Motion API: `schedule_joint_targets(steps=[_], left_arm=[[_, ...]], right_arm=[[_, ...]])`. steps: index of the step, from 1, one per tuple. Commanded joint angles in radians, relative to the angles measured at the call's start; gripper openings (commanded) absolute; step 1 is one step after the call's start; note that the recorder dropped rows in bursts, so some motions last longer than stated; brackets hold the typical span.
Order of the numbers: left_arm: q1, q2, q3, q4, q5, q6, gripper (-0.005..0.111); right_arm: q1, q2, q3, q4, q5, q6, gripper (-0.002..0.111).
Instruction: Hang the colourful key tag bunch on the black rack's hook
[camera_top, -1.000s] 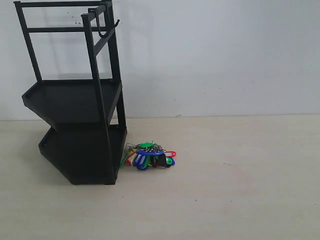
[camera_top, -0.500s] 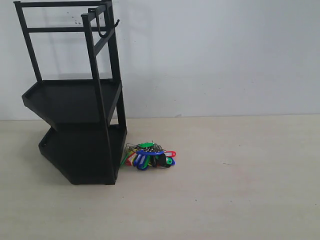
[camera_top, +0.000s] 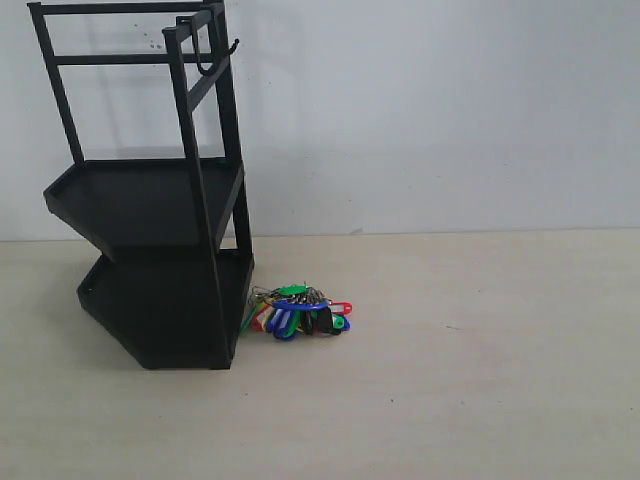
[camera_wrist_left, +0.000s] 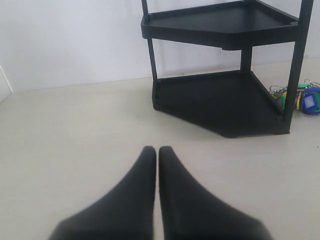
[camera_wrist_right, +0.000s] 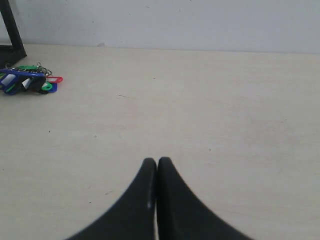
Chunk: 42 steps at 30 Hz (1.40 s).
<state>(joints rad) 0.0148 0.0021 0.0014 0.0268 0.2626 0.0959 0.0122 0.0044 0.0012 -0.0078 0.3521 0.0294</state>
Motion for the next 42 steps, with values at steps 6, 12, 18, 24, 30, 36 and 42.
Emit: schedule_joint_targets(steps=[6, 12, 18, 24, 30, 36, 42], left_arm=[[-0.001, -0.002, -0.001, -0.003, -0.008, 0.001, 0.004], [-0.001, -0.002, -0.001, -0.003, -0.008, 0.001, 0.004], [-0.001, -0.002, -0.001, -0.003, -0.008, 0.001, 0.004], [-0.001, -0.002, -0.001, -0.003, -0.008, 0.001, 0.004], [-0.001, -0.002, -0.001, -0.003, -0.008, 0.001, 0.004], [-0.001, -0.002, -0.001, -0.003, -0.008, 0.001, 0.004], [-0.001, -0.002, -0.001, -0.003, -0.008, 0.001, 0.004]], right_arm=[[-0.003, -0.004, -0.001, -0.002, -0.004, -0.005, 0.000], [-0.003, -0.004, -0.001, -0.036, -0.032, -0.062, 0.000], [-0.003, -0.004, -0.001, -0.031, -0.255, -0.118, 0.000], [-0.003, -0.004, -0.001, -0.020, -0.584, -0.068, 0.000], [-0.003, -0.004, -0.096, 0.163, -0.527, -0.116, 0.000], [-0.003, 0.086, -0.253, 0.173, -0.297, -0.164, 0.000], [-0.003, 0.098, -0.283, 0.173, -0.340, -0.164, 0.000]])
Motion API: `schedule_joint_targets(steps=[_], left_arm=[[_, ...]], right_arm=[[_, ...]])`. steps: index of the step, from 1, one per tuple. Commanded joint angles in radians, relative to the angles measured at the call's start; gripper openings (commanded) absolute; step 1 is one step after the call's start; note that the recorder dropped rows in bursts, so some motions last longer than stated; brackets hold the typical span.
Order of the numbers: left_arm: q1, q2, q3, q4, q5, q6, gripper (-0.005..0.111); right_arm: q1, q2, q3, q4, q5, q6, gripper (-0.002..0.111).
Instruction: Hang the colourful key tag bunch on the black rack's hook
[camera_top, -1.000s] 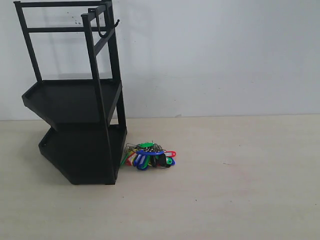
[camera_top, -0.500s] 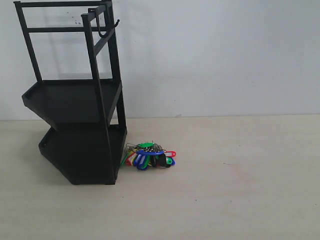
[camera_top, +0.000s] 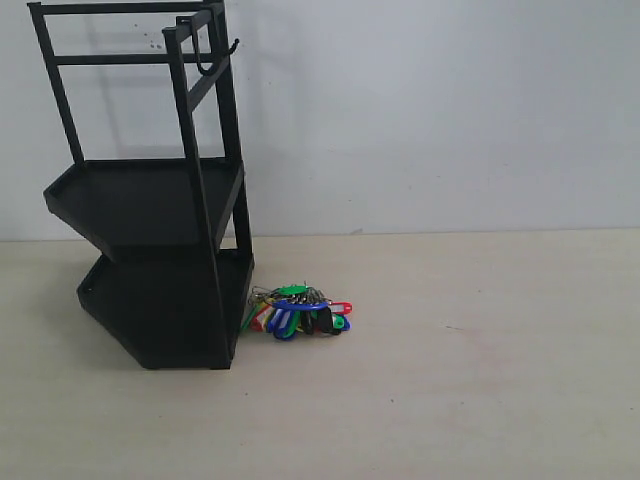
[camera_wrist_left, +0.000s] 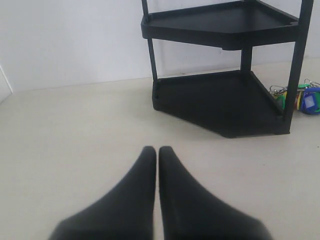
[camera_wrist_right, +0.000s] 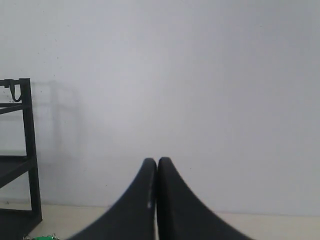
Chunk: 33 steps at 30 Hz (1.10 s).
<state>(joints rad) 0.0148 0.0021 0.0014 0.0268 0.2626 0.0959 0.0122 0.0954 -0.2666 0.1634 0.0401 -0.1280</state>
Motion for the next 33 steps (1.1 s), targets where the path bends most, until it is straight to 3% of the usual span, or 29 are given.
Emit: schedule_joint_targets(steps=[1, 14, 24, 27, 33], left_arm=[[-0.001, -0.002, -0.001, -0.003, -0.008, 0.001, 0.004], [-0.001, -0.002, -0.001, -0.003, -0.008, 0.001, 0.004], [-0.001, -0.002, -0.001, -0.003, -0.008, 0.001, 0.004], [-0.001, -0.002, -0.001, -0.003, -0.008, 0.001, 0.004], [-0.001, -0.002, -0.001, -0.003, -0.006, 0.001, 0.004]], right_arm=[[-0.003, 0.007, -0.016, 0.002, -0.040, -0.004, 0.000], [-0.003, 0.045, -0.014, 0.009, -0.034, 0.128, 0.000], [0.006, 0.564, -0.040, 0.009, -0.118, 0.381, 0.000], [0.064, 0.723, -0.082, 0.009, -0.146, 0.412, 0.000], [0.325, 1.001, -0.187, 0.009, -0.373, 0.455, 0.000]])
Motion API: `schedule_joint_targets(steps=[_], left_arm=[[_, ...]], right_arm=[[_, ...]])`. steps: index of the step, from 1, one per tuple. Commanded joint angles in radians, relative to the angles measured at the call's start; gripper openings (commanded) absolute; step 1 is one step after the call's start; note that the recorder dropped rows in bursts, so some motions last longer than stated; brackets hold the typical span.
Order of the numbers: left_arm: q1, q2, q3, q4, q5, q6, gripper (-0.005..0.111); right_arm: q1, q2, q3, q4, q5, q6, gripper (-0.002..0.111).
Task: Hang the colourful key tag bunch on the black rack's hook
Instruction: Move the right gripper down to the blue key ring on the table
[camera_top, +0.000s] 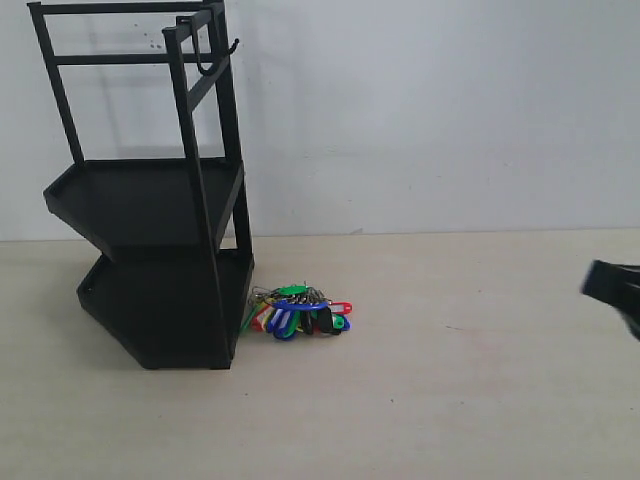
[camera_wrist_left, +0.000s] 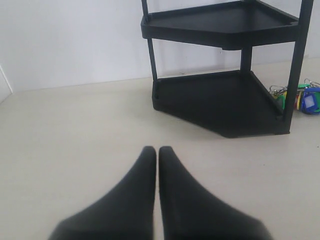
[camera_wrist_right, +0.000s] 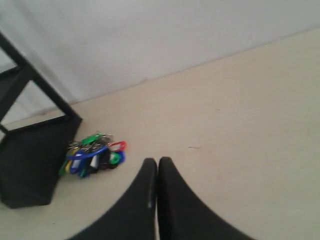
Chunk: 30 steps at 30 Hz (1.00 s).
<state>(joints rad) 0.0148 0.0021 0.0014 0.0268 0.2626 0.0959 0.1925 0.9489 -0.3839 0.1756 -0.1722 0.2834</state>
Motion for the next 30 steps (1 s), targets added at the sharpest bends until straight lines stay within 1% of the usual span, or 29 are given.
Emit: schedule_joint_targets(steps=[1, 2, 3, 4, 5, 8, 12, 13, 14, 15, 16, 18, 19, 20, 23, 28, 30], left_arm=[[-0.001, -0.002, -0.001, -0.003, -0.006, 0.001, 0.004], [-0.001, -0.002, -0.001, -0.003, -0.006, 0.001, 0.004], [-0.001, -0.002, -0.001, -0.003, -0.006, 0.001, 0.004], [-0.001, -0.002, -0.001, -0.003, -0.006, 0.001, 0.004], [-0.001, -0.002, -0.001, -0.003, -0.006, 0.001, 0.004], [-0.001, -0.002, -0.001, -0.003, -0.008, 0.001, 0.004], [-0.001, -0.002, -0.001, -0.003, -0.008, 0.001, 0.004], [-0.001, -0.002, -0.001, -0.003, -0.008, 0.001, 0.004], [-0.001, -0.002, -0.001, -0.003, -0.008, 0.001, 0.004], [-0.001, -0.002, -0.001, -0.003, -0.008, 0.001, 0.004], [-0.001, -0.002, -0.001, -0.003, -0.008, 0.001, 0.004], [-0.001, -0.002, -0.001, -0.003, -0.008, 0.001, 0.004], [-0.001, -0.002, -0.001, -0.003, -0.008, 0.001, 0.004], [-0.001, -0.002, -0.001, -0.003, -0.008, 0.001, 0.004], [-0.001, -0.002, -0.001, -0.003, -0.008, 0.001, 0.004], [-0.001, -0.002, -0.001, -0.003, -0.008, 0.001, 0.004], [-0.001, -0.002, -0.001, -0.003, -0.008, 0.001, 0.004]], right_arm=[[0.217, 0.242, -0.121, -0.003, -0.214, 0.102, 0.000], [0.240, 0.281, -0.150, -0.003, -0.224, 0.130, 0.000], [0.280, 0.378, -0.213, -0.003, -0.224, 0.195, 0.000], [0.290, 0.417, -0.238, -0.003, -0.224, 0.228, 0.000], [0.304, 0.510, -0.299, -0.003, -0.224, 0.326, 0.000], [0.306, 0.669, -0.417, -0.003, -0.191, 0.400, 0.000], [0.306, 0.850, -0.582, -0.003, -0.082, 0.602, 0.000], [0.306, 0.877, -0.609, -0.003, -0.078, 0.648, 0.003], [0.306, 0.913, -0.644, -0.003, -0.076, 0.724, 0.009], [0.306, 0.944, -0.674, -0.003, -0.073, 0.803, 0.018], [0.306, 0.975, -0.702, -0.003, -0.069, 0.901, 0.032], [0.306, 1.004, -0.737, -0.003, -0.048, 0.978, 0.047], [0.306, 1.017, -0.754, -0.003, -0.023, 1.005, 0.052], [0.306, 1.027, -0.766, -0.003, -0.005, 1.022, 0.054], [0.306, 1.061, -0.799, -0.003, 0.013, 1.085, 0.053], [0.306, 1.123, -0.856, -0.003, 0.011, 1.160, 0.048], [0.306, 1.144, -0.875, -0.003, 0.000, 1.162, 0.049]])
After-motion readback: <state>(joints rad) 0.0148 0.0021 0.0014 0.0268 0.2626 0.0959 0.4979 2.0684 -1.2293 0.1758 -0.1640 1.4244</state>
